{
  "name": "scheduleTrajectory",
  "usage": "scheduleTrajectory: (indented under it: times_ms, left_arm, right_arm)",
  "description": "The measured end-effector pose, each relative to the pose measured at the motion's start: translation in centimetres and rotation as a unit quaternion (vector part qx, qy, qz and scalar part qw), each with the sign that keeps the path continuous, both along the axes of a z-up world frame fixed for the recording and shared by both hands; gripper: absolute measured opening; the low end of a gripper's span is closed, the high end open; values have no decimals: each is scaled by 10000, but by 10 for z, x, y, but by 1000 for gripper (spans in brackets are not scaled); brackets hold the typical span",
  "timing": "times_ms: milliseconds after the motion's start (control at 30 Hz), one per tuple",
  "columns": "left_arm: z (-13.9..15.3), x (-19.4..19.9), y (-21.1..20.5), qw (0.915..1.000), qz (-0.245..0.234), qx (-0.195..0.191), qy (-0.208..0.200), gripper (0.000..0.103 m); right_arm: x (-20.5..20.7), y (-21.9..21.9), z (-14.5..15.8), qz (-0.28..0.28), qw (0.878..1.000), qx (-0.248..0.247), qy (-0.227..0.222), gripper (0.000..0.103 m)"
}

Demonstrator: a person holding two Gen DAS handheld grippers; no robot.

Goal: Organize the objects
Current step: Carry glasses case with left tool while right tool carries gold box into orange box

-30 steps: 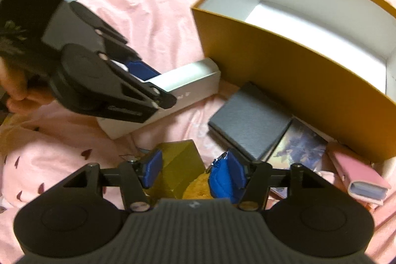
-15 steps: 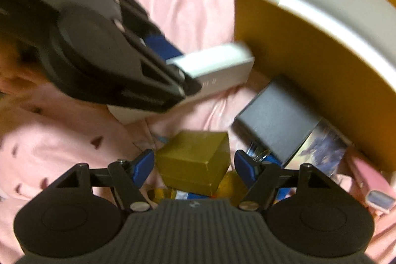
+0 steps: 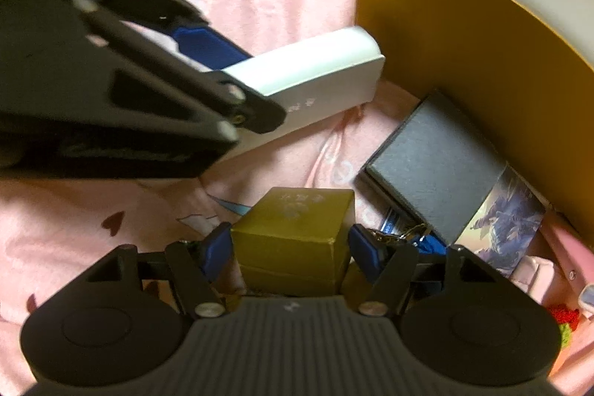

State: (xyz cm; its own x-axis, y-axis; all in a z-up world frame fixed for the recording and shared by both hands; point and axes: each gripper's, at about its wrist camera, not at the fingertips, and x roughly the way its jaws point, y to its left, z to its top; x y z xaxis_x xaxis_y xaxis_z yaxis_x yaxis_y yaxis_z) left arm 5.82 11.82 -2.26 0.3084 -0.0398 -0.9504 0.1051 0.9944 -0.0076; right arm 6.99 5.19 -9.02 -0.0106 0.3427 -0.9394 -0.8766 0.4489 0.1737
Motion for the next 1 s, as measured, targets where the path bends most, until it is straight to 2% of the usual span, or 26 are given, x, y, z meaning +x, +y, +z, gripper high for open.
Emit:
scheduleTrajectory:
  times_ms: [200, 500, 600, 767, 900, 1000]
  left_arm:
    - [11, -14, -3, 9988, 248, 66, -421, 32]
    - [58, -37, -24, 9911, 347, -162, -1273, 32]
    - [79, -38, -32, 9861, 332, -335, -1594, 32]
    - [104, -28, -39, 9755, 315, -802, -2022, 32]
    - [113, -7, -38, 9666, 483, -954, -2330, 32]
    - [112, 18, -30, 9583, 802, -1194, -2470, 32]
  right_arm:
    - [4, -17, 14, -122, 9995, 287, 88, 68]
    - [23, -73, 78, -494, 9942, 931, -211, 68]
    - [32, -91, 105, -651, 9902, 1167, -394, 68]
    - [41, -121, 149, -779, 9802, 1528, -985, 68]
    - [61, -128, 169, -1013, 9706, 1591, -1493, 68]
    - [86, -127, 175, -1334, 9643, 1647, -1590, 68]
